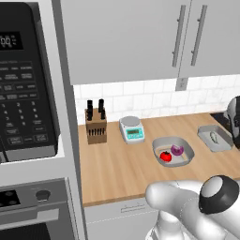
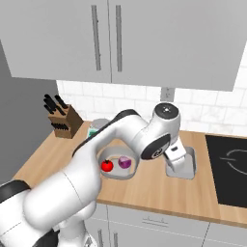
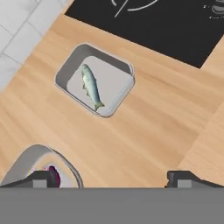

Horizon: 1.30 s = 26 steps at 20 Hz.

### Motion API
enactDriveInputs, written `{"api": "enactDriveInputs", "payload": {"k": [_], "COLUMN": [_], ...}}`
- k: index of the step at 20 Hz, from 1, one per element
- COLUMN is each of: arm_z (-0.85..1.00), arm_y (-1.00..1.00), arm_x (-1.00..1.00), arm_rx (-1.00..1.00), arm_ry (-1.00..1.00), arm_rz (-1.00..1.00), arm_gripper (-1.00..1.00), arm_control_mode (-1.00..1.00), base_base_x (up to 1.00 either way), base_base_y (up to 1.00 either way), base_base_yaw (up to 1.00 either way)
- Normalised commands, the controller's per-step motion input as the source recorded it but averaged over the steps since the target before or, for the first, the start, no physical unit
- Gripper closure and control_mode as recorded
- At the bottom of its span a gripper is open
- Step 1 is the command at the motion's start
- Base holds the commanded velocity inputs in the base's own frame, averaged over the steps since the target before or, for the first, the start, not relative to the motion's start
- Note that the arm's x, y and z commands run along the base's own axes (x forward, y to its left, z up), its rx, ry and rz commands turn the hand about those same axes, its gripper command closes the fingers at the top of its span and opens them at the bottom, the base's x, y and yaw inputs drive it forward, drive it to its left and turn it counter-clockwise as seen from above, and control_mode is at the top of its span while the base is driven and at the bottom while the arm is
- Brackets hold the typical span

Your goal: Take the meat container that has the fish and place it on the second highest rack of the freezer. Then take the vegetable container that has the onion and tomato and place it on the highest rack of the freezer.

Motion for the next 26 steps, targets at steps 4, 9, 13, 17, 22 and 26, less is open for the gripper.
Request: {"api": "enactDriveInputs", "payload": {"k": [4,9,13,17,22,26], "arm_z": [-0.22,-0.24,-0.40,-0.41,-0.23,-0.38], "arm_y": [-0.12,-0.35,-0.33,-0.14,-0.01,0.00], "arm_x": [0.59,0.44,0.00,-0.11,-0.12,0.01], "arm_rx": [0.06,0.08,0.07,0.03,0.02,0.01], "arm_ry": [0.00,0.02,0.00,0.01,0.11,0.27], "arm_rz": [-0.15,-0.09,-0.06,-0.12,-0.12,-0.10], "arm_gripper": [-1.00,-1.00,-1.00,-1.00,-1.00,-1.00], "arm_control_mode": [-1.00,-1.00,-1.00,-1.00,-1.00,-1.00], "base_base_x": [0.00,0.00,0.00,0.00,0.00,0.00], "base_base_y": [0.00,0.00,0.00,0.00,0.00,0.00], "base_base_yaw": [0.00,0.00,0.00,0.00,0.00,0.00]}}
